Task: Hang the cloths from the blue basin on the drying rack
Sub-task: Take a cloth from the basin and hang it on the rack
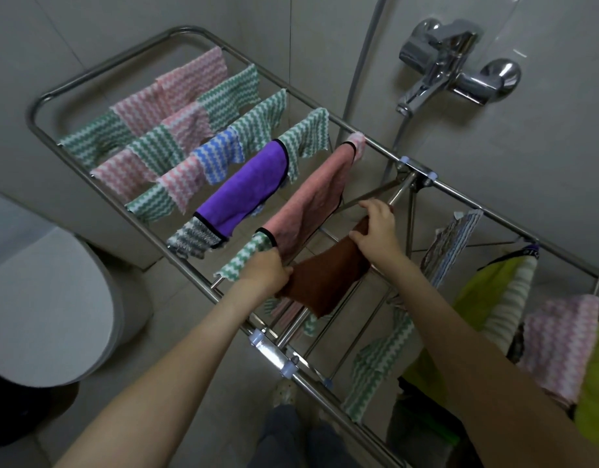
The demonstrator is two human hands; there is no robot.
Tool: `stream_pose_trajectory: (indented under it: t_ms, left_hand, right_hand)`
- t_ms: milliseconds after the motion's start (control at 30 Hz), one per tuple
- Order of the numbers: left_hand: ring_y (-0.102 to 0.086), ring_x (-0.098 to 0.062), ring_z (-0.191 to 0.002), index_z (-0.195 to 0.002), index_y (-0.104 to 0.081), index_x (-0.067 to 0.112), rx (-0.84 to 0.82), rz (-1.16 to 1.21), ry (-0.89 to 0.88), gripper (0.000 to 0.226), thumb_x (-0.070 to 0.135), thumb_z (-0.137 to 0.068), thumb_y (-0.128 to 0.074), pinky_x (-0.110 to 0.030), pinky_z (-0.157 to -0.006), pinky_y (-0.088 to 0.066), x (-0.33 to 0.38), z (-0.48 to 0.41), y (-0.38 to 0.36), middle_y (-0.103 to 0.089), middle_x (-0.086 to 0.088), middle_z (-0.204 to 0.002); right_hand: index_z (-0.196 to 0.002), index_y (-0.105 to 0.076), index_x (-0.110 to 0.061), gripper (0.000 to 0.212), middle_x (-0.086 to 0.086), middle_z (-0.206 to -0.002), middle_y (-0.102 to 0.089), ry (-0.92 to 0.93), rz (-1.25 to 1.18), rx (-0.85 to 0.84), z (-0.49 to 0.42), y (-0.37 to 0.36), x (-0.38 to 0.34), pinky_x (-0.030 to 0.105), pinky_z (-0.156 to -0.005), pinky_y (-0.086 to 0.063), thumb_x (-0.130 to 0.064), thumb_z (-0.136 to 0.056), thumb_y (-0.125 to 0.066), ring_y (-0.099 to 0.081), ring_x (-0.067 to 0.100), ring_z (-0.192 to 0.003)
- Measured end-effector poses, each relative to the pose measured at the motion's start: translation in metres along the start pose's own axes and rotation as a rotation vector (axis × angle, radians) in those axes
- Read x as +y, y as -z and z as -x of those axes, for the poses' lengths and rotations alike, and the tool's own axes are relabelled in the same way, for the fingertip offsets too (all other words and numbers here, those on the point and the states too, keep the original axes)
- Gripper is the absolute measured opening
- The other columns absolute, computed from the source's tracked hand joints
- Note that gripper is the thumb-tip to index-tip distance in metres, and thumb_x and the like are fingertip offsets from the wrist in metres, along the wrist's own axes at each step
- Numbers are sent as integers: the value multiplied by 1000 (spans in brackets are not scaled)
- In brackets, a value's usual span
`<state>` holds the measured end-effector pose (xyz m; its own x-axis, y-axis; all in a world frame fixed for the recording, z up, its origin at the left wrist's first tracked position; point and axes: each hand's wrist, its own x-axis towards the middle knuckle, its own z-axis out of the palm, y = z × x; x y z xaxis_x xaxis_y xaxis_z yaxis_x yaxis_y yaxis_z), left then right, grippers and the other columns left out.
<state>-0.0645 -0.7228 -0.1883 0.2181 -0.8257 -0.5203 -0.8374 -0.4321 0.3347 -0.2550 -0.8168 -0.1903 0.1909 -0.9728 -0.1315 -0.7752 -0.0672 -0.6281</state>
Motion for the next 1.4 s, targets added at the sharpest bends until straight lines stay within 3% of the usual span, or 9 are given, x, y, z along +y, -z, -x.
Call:
stream_pose_trajectory:
  t_ms: [200,300,500,633,867,1000,1100,1267,1400]
  left_hand:
    - [-71,-26,-82,-86,-69,5,-384,66,-62,47,47,-92,-49,-30,-78,-56,11,21,11,-72,-8,-82]
    - [-64,-18,-85,-94,-67,13,-373,-74,-187,46,57,-81,-61,-27,-76,-50,21,33,6,-68,-1,-89]
    - [-63,-26,-90,-103,-59,10,-209,-33,-231,25,20,-81,-65,-26,-65,-41,31,44,-20,-65,-12,-103]
    - [-62,-31,-101,-113,-53,4,-178,-63,-249,30,17,-86,-59,-30,-72,-46,34,46,-25,-63,-17,-111]
    - [-61,-30,-106,-123,-42,2,-171,-33,-136,57,23,-79,-71,-31,-76,-47,34,48,-38,-59,-15,-119]
    - [-66,-24,-90,-110,-45,8,-194,225,-61,45,21,-74,-69,-31,-67,-53,29,48,-36,-62,-11,-105]
    - [-67,-21,-74,-107,-45,6,-177,367,-7,40,18,-74,-66,-32,-62,-56,29,51,-37,-64,-10,-94]
    - [-60,-29,-93,-122,-37,-2,-10,317,18,54,23,-83,-63,-30,-64,-40,37,57,-38,-60,-17,-110]
    - [-54,-36,-105,-115,-39,2,145,164,-110,42,23,-84,-60,-36,-71,-40,47,55,-32,-52,-18,-116]
  right_hand:
    - [-117,-43,-2,58,16,-125,-40,-179,-20,221,15,-4,-1,35,-97,-31,-22,-75,-78,-37,30,-118]
    - [-103,-38,-8,42,10,-108,-42,-264,-203,165,23,-4,-3,35,-88,-39,-25,-82,-71,-46,26,-103]
    - [-80,-43,-13,27,13,-86,-61,-552,-356,-171,44,-8,-5,31,-48,-51,-32,-91,-60,-63,24,-66]
    - [-72,-44,-12,27,10,-63,-57,-495,-403,-191,54,-10,-3,29,-46,-48,-20,-96,-54,-55,21,-50]
    - [-71,-47,-13,26,4,-61,-57,-375,-351,-122,56,0,-11,25,-45,-43,-17,-96,-50,-52,16,-49]
    - [-87,-46,-11,10,3,-74,-55,-363,-482,-203,58,-3,-12,21,-47,-48,-12,-94,-54,-56,13,-61]
    - [-92,-42,-12,27,0,-78,-47,-326,-393,-236,66,-9,-10,27,-51,-50,-17,-86,-67,-54,14,-72]
    - [-92,-41,-11,40,-1,-74,-49,-320,-358,-120,79,-19,-15,39,-72,-56,-25,-79,-75,-54,15,-66]
    - [-82,-45,-13,31,-2,-73,-49,-304,-358,-117,89,-25,-15,27,-66,-41,-27,-81,-73,-49,13,-68]
